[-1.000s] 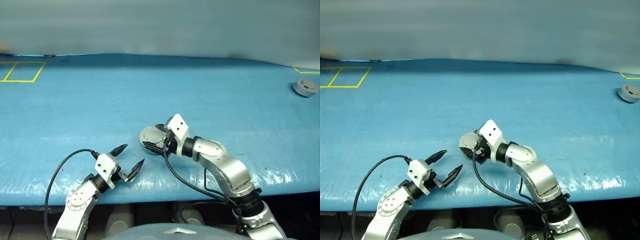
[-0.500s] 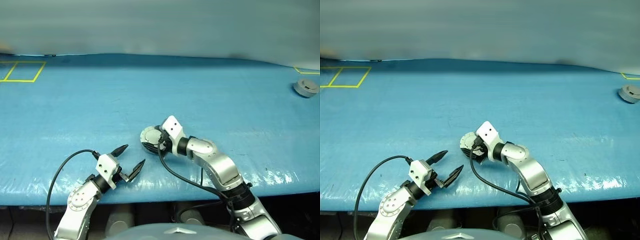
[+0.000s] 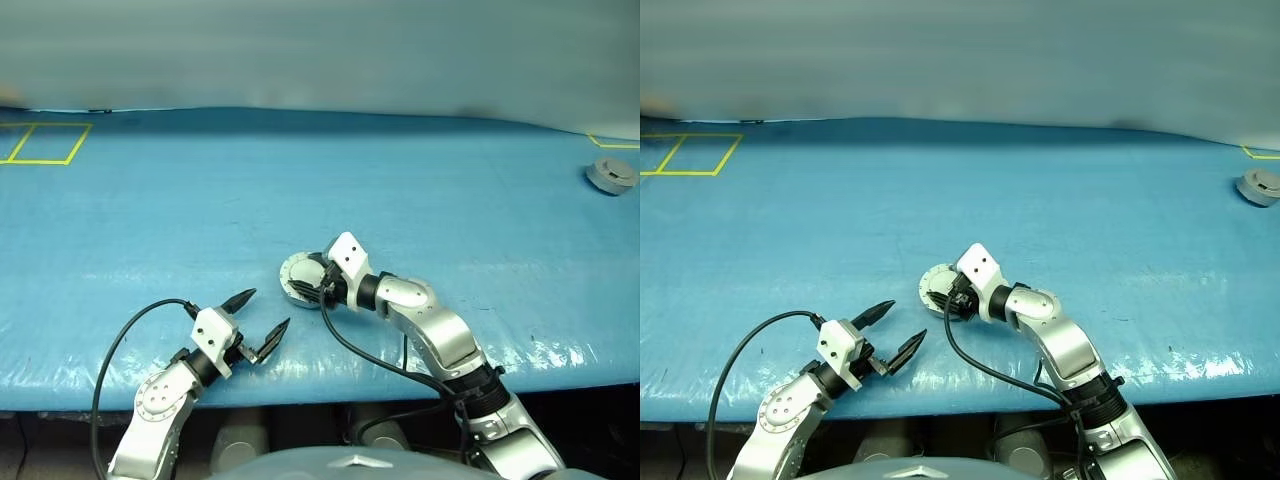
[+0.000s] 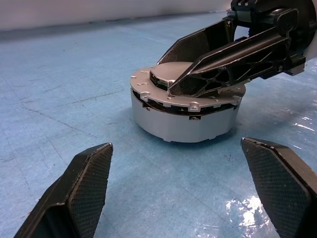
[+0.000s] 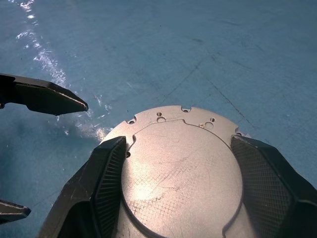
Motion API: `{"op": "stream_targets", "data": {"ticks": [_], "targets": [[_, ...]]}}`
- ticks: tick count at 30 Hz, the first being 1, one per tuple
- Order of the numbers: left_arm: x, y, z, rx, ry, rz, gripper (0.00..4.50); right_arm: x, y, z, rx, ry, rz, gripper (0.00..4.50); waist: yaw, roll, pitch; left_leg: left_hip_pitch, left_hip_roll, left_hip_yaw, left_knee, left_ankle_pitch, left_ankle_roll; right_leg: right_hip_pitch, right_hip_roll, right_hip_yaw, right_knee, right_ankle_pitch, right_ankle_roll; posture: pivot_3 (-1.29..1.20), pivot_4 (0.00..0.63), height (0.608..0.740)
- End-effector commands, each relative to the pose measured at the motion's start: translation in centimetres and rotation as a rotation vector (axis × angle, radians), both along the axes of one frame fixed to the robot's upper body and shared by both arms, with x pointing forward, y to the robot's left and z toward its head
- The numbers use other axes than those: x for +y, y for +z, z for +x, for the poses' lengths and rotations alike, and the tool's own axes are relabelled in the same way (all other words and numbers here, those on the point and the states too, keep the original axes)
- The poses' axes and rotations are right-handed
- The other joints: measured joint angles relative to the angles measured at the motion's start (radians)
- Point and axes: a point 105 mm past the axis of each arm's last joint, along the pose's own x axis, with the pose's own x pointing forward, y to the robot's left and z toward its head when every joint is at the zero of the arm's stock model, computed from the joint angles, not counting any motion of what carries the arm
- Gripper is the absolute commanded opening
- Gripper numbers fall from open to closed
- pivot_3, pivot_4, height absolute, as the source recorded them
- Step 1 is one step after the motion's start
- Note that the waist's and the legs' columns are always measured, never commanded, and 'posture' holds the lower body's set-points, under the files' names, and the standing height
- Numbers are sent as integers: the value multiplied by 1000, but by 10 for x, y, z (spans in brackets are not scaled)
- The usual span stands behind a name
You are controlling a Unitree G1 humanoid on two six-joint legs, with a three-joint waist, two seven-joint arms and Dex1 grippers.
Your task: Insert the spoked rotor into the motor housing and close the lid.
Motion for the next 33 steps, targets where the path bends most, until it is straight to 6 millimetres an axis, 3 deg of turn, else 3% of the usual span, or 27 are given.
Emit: {"op": "stream_targets", "data": {"ticks": [1,25,33], "targets": [[-1,12,1,-51,-9,0,4500,3,7,0,-31,6,11,3048,0,0,0,0,0,0,0,0,0,0,0,0,0,0,0,0,150,740],[-1,13,2,-55,0,0,4500,-6,-12,14,18,141,-103,3048,-2,0,-1,4,1,1,2,0,0,2,0,0,1,0,0,0,150,740],[1,12,0,-51,3,7,4500,-5,3,10,23,223,-46,3048,0,0,-1,2,0,1,1,0,0,2,0,0,1,1,-1,0,150,740]]}}
